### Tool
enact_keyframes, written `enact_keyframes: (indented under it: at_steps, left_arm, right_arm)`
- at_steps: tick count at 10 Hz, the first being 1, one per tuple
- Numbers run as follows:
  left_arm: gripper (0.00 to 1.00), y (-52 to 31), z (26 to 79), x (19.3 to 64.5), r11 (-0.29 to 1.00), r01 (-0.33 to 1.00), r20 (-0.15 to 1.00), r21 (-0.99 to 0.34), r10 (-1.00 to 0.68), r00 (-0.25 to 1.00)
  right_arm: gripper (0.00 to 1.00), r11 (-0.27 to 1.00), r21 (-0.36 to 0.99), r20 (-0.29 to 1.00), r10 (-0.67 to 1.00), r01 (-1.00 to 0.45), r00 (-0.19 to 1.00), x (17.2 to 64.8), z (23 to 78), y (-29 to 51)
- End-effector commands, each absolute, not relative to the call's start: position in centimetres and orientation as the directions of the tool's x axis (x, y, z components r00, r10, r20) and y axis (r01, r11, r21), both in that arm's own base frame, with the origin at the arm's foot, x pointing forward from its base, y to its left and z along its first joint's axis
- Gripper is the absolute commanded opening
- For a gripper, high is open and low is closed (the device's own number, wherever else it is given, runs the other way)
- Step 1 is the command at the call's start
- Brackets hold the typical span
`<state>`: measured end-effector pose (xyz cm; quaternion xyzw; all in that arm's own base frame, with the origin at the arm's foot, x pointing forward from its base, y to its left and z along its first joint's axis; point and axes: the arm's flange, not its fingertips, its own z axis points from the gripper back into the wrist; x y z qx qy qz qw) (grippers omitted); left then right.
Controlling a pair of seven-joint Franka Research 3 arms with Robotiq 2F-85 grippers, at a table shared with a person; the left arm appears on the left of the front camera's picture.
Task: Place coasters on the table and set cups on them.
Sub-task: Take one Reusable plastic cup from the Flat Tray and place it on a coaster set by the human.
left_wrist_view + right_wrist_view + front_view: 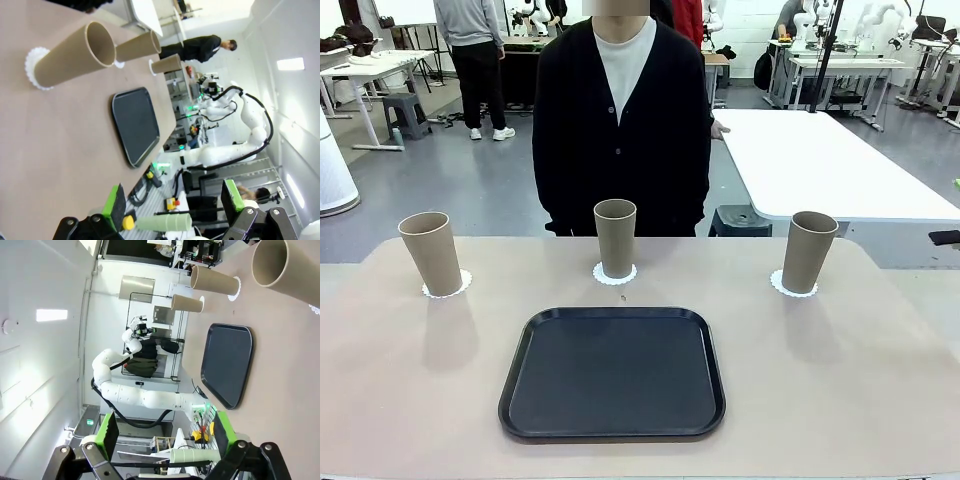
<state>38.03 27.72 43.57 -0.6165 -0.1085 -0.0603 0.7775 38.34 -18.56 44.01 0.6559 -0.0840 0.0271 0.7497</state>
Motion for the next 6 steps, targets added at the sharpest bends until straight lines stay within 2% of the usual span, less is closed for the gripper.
enact_keyframes:
  at_steps: [1,6]
  left_arm:
    - [1.00,27.69,43.98,37.95,0.228,0.226,0.242,-0.947,0.043,0.969]
    - [1.00,27.69,43.98,37.95,0.228,0.226,0.242,-0.947,0.043,0.969]
  right_arm:
    - [1.00,0.128,0.978,0.177,-0.083,-0.166,0.981,38.24,44.00,-18.57]
    - [1.00,0.128,0.978,0.177,-0.083,-0.166,0.981,38.24,44.00,-18.57]
